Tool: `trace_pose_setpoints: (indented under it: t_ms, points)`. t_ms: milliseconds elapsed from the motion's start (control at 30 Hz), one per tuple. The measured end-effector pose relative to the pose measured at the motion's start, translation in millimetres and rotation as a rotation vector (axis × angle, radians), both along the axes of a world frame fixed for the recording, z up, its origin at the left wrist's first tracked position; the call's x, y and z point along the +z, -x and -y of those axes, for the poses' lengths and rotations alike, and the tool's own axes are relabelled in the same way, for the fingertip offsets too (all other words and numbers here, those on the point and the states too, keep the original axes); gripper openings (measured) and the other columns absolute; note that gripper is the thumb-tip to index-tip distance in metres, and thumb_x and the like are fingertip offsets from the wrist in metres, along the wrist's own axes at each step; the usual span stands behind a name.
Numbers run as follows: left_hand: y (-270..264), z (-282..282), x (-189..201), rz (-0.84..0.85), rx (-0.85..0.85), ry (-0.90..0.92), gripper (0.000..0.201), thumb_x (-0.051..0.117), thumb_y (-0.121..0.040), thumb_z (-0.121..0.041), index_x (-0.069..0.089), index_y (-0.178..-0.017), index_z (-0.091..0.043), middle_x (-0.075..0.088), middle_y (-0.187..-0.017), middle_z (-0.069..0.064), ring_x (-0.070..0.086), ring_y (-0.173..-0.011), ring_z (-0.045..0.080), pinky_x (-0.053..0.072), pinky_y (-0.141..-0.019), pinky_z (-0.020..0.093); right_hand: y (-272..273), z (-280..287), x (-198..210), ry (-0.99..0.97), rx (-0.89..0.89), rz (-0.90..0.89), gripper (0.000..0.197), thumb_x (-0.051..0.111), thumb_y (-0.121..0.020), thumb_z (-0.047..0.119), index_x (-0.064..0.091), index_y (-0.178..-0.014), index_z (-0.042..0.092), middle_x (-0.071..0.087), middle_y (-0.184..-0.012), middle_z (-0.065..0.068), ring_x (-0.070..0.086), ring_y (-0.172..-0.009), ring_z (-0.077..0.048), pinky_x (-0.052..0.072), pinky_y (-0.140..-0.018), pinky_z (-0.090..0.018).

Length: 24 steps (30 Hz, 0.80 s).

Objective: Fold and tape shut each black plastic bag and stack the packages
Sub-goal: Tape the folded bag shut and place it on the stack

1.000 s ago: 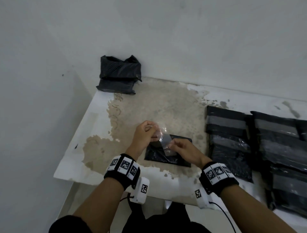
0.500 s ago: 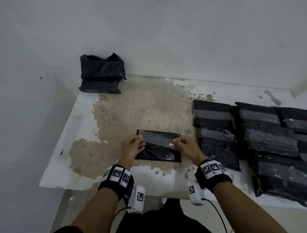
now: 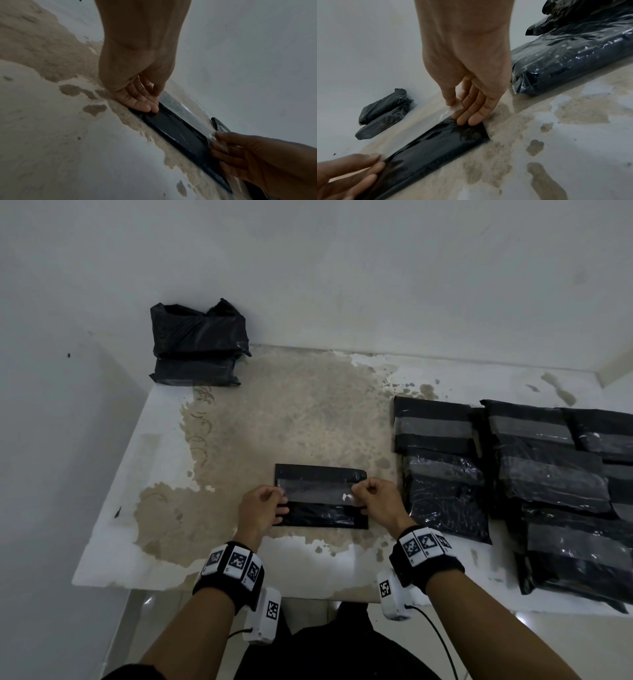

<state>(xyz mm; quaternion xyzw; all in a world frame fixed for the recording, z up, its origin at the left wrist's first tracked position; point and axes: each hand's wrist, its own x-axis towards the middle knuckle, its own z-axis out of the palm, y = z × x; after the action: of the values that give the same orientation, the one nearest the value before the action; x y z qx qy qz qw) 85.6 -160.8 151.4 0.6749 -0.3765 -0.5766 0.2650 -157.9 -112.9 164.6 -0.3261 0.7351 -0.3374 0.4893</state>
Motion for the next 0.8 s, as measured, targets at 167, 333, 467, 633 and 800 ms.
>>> trace_pose_setpoints:
  t_ms: [167, 333, 467, 633, 800]
  points:
    - [0, -2, 0, 0.039, -0.032, 0.037, 0.017, 0.057, -0.101, -0.013, 0.068, -0.088, -0.015, 0.074, -0.088, 0.008, 0.071, -0.07, 0.017, 0.057, -0.057, 0.023, 1, -2, -4, 0.012, 0.035, -0.067, 0.016, 0.065, -0.098, 0.016, 0.067, -0.082, 0.015, 0.075, -0.086, -0.008, 0.072, -0.082, -0.022, 0.057, -0.073, -0.036]
    - [-4, -2, -2, 0.047, -0.048, 0.043, 0.015, 0.056, -0.101, -0.011, 0.067, -0.091, -0.01, 0.072, -0.087, 0.01, 0.07, -0.069, 0.018, 0.056, -0.056, 0.02, 0, -1, -8, 0.021, 0.06, -0.101, 0.017, 0.066, -0.096, 0.016, 0.068, -0.08, 0.019, 0.076, -0.084, -0.004, 0.073, -0.081, -0.018, 0.053, -0.068, -0.024]
    - [-5, -3, -3, 0.048, -0.059, 0.057, 0.014, 0.056, -0.101, -0.011, 0.067, -0.096, -0.004, 0.071, -0.086, 0.011, 0.069, -0.069, 0.018, 0.056, -0.055, 0.017, 1, -1, -14, 0.014, 0.077, -0.128, 0.018, 0.069, -0.094, 0.02, 0.069, -0.077, 0.023, 0.076, -0.081, 0.0, 0.074, -0.084, -0.022, 0.058, -0.077, -0.035]
    - [-4, -3, -5, 0.084, -0.067, 0.073, 0.016, 0.057, -0.101, -0.013, 0.067, -0.088, -0.012, 0.071, -0.084, 0.008, 0.068, -0.065, 0.016, 0.055, -0.054, 0.018, -1, -2, -14, 0.031, 0.059, -0.13, 0.021, 0.068, -0.095, 0.015, 0.067, -0.076, 0.022, 0.074, -0.078, 0.001, 0.072, -0.074, -0.014, 0.051, -0.067, -0.025]
    - [-5, 0, -8, 0.136, -0.078, 0.075, 0.015, 0.06, -0.099, -0.012, 0.068, -0.086, -0.012, 0.071, -0.081, 0.007, 0.067, -0.064, 0.016, 0.056, -0.055, 0.02, -1, -3, -17, 0.015, 0.061, -0.147, 0.018, 0.07, -0.095, 0.017, 0.069, -0.077, 0.022, 0.076, -0.081, -0.001, 0.074, -0.082, -0.02, 0.057, -0.072, -0.031]
